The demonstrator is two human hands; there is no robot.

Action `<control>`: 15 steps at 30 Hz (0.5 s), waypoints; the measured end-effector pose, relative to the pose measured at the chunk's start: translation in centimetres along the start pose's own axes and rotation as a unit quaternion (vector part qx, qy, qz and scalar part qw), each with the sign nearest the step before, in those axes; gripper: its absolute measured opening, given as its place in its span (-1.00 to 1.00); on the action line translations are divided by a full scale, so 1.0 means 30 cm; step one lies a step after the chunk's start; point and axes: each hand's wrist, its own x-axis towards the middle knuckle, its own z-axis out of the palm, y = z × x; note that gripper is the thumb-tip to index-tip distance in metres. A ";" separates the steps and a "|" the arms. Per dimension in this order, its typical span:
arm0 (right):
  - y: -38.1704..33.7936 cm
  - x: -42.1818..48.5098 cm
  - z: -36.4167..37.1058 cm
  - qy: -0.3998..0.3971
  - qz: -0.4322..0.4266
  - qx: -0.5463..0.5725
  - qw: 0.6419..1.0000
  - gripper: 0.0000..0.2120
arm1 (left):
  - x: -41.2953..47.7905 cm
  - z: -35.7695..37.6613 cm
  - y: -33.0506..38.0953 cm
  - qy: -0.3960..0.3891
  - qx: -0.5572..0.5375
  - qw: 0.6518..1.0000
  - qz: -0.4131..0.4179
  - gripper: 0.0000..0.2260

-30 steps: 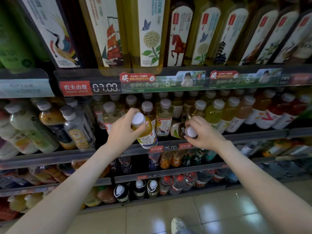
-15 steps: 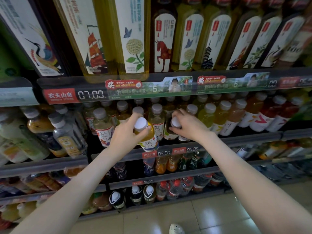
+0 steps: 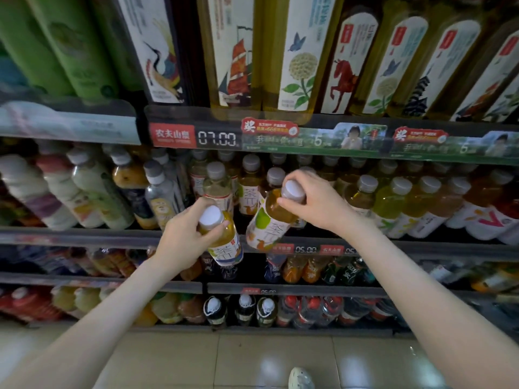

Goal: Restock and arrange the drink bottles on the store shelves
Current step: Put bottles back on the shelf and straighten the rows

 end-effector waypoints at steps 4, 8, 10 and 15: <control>-0.057 0.096 0.104 0.020 0.008 -0.008 1.000 -0.62 | -0.028 -0.054 -0.031 0.019 0.011 1.000 -0.011 -0.77; -0.088 0.188 0.164 -0.040 0.032 -0.084 0.995 -0.49 | -0.036 -0.086 -0.043 0.015 0.006 1.000 -0.019 -0.77; -0.096 0.215 0.191 -0.078 0.062 -0.114 0.989 -0.43 | -0.033 -0.088 -0.045 0.011 0.000 1.000 -0.011 -0.77; -0.094 0.241 0.218 -0.070 0.112 -0.083 0.988 -0.36 | -0.011 -0.063 -0.029 -0.001 0.004 1.000 -0.003 -0.78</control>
